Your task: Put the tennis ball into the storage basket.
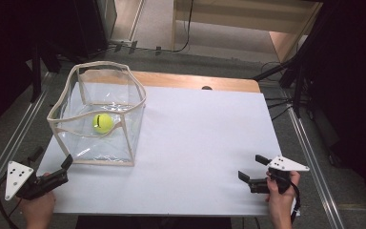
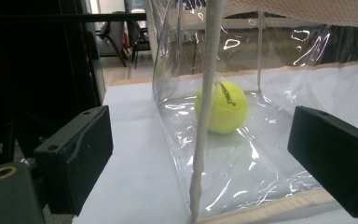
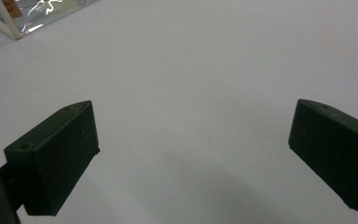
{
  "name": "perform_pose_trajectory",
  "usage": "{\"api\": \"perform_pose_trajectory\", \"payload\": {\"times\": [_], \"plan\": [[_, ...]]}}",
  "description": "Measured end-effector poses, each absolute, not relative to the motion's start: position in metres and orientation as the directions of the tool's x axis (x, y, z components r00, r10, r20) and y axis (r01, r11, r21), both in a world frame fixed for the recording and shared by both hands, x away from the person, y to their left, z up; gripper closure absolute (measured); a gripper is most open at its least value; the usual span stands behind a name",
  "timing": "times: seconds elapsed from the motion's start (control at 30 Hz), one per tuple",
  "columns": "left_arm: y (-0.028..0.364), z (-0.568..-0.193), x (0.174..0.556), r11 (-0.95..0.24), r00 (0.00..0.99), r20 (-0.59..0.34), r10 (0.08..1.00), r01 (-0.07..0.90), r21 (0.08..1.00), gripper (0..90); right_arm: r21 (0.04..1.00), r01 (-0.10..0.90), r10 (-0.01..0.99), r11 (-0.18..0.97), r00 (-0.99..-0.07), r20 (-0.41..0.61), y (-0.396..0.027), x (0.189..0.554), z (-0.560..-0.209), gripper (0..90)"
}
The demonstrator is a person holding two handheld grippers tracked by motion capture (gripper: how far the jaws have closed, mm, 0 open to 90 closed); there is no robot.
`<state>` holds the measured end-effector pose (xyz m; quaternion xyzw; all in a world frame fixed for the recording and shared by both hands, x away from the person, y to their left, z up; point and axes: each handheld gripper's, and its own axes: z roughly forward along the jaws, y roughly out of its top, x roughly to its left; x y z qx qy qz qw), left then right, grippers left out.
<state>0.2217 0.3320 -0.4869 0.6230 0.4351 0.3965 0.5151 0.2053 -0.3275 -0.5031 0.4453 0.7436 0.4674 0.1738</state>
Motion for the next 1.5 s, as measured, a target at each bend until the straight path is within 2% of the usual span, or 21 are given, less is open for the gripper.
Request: {"api": "perform_pose_trajectory", "payload": {"times": [0.77, 1.03, 1.23, 1.5], "plan": [[0.334, -0.487, 0.224, -0.080, 0.321, 0.030, 0.947, 0.142, 0.987, 6.9, 0.908, 0.416, 0.854, 0.045, -0.488, 0.182, -0.370, 0.182, -0.506, 0.5], [0.334, -0.486, 0.224, -0.078, 0.316, 0.029, 0.948, 0.145, 0.986, 6.9, 0.920, 0.392, 0.867, 0.029, -0.468, 0.172, -0.370, 0.180, -0.506, 0.5], [0.332, -0.487, 0.221, -0.095, 0.300, 0.053, 0.953, 0.126, 0.987, 6.9, 0.924, 0.383, 0.863, -0.014, -0.462, 0.204, -0.373, 0.179, -0.510, 0.5], [0.333, -0.488, 0.217, -0.091, 0.312, 0.054, 0.948, 0.105, 0.990, 6.9, 0.926, 0.376, 0.856, 0.012, -0.483, 0.185, -0.364, 0.184, -0.519, 0.5]]}}
